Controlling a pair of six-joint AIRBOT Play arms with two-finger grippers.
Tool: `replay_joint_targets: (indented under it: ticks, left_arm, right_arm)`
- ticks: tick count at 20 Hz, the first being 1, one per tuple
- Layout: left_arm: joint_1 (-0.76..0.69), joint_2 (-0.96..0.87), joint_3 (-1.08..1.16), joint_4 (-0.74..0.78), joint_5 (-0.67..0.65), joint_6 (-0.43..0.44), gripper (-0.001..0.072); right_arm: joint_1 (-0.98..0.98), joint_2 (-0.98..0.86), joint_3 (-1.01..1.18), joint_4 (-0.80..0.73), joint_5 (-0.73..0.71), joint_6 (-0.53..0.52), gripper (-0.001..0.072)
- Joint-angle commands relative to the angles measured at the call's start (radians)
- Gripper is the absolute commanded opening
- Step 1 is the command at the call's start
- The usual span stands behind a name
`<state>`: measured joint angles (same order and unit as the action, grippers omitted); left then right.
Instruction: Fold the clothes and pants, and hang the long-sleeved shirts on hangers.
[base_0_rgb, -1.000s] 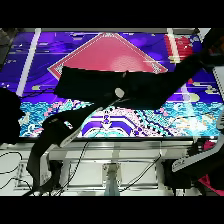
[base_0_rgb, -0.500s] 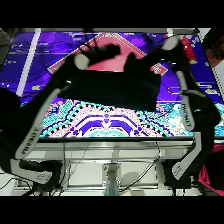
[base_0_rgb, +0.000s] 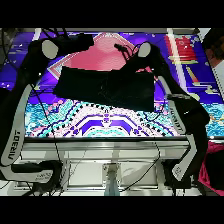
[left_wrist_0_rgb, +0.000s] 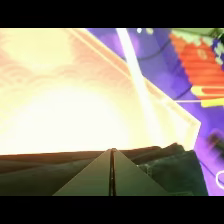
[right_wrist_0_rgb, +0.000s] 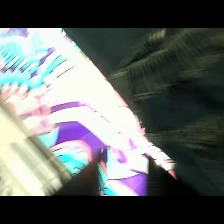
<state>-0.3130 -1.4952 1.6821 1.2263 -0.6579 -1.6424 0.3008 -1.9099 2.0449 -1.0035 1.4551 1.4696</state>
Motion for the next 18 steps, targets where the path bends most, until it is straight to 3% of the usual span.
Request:
replay_joint_targets:
  ticks: [1,4,6,9,12,13,14,15,18]
  left_arm:
    - [0.008,0.005,0.000,0.008,-0.078,0.070,0.0009]
    - [0.008,0.030,0.001,0.008,-0.109,0.115,0.0009]
    - [0.008,0.057,0.001,0.008,-0.156,0.142,0.0009]
    - [0.008,0.079,0.001,0.008,-0.246,0.162,0.0009]
    - [0.007,0.079,0.000,0.008,-0.289,0.193,0.0009]
    - [0.007,0.079,0.000,0.007,-0.290,0.193,0.0009]
    - [0.007,0.079,0.000,0.007,-0.290,0.193,0.0009]
    - [0.007,0.079,0.000,0.008,-0.290,0.192,0.0010]
    - [0.007,0.079,0.000,0.007,-0.291,0.192,0.0009]
  right_arm:
    - [-0.148,0.035,0.015,-0.006,0.023,-0.088,0.0037]
    - [-0.371,0.052,-0.025,0.043,0.024,-0.111,0.0035]
    - [-0.514,0.055,-0.146,0.202,0.041,-0.201,0.0034]
    - [-0.653,0.090,-0.476,0.358,0.044,-0.309,0.0035]
    - [-0.708,0.102,-0.754,0.393,-0.003,-0.311,0.0063]
    - [-0.709,0.101,-0.793,0.383,-0.021,-0.312,0.0271]
    - [-0.702,0.101,-0.810,0.350,-0.044,-0.309,0.0554]
    - [-0.690,0.101,-0.811,0.293,-0.074,-0.282,0.0671]
    - [-0.642,0.095,-0.811,0.205,-0.173,-0.197,0.0667]
